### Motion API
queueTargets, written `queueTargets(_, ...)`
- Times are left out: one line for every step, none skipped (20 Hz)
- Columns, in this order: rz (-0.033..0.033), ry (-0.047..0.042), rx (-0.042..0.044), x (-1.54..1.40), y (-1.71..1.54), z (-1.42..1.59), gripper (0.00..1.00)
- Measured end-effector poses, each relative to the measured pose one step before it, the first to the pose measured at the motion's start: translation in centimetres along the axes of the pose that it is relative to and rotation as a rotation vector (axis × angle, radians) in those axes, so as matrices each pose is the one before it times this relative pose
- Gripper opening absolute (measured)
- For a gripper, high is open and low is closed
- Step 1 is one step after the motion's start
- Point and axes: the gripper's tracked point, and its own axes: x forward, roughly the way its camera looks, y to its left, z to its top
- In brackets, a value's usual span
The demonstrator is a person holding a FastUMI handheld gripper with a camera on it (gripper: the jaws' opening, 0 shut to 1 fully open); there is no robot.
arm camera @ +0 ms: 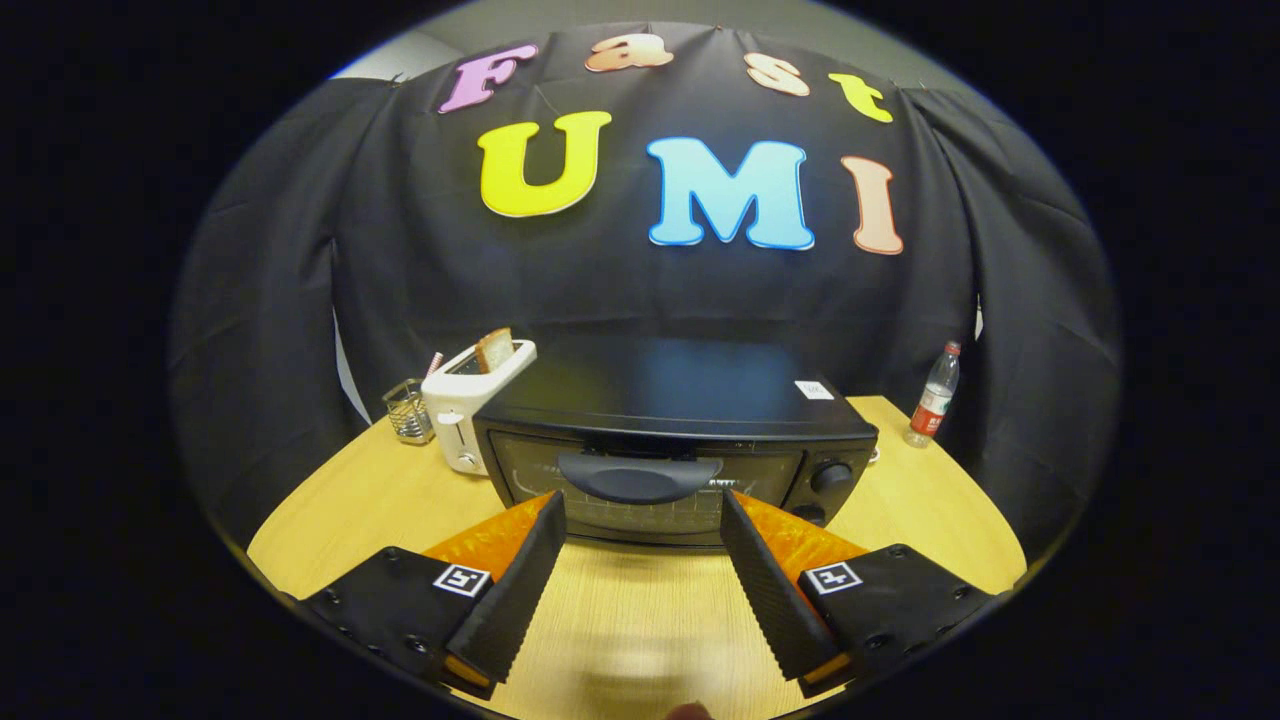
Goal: Open the toaster oven, put the food inside, and close the toaster oven door.
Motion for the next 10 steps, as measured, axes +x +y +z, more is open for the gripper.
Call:
queueTargets(0.00461, -0.01067, 0.00082, -0.731, -0.224, 0.272, 0.98)
queueTargets(0.00541, -0.00832, -0.00094, -0.992, -0.264, 0.166, 0.98)
queueTargets(0.00521, -0.00822, -0.00536, -1.005, -0.286, 0.209, 0.98)
queueTargets(0.00402, -0.01933, -0.01047, -0.975, -0.245, 0.374, 0.98)
queueTargets(0.00029, -0.03095, -0.01892, -1.258, -0.456, 0.728, 0.98)
queueTargets(0.00337, -0.03265, -0.02096, -1.103, -0.366, 0.536, 0.98)
queueTargets(0.0027, -0.02873, -0.01693, -1.178, -0.356, 0.559, 0.98)
queueTargets(0.00334, -0.02181, -0.00918, -1.168, -0.31, 0.177, 0.98)
queueTargets(-0.00315, -0.02234, 0.00231, -1.196, -0.426, 0.321, 0.98)
queueTargets(0.00017, -0.02023, 0.01103, -1.069, -0.336, 0.336, 0.98)
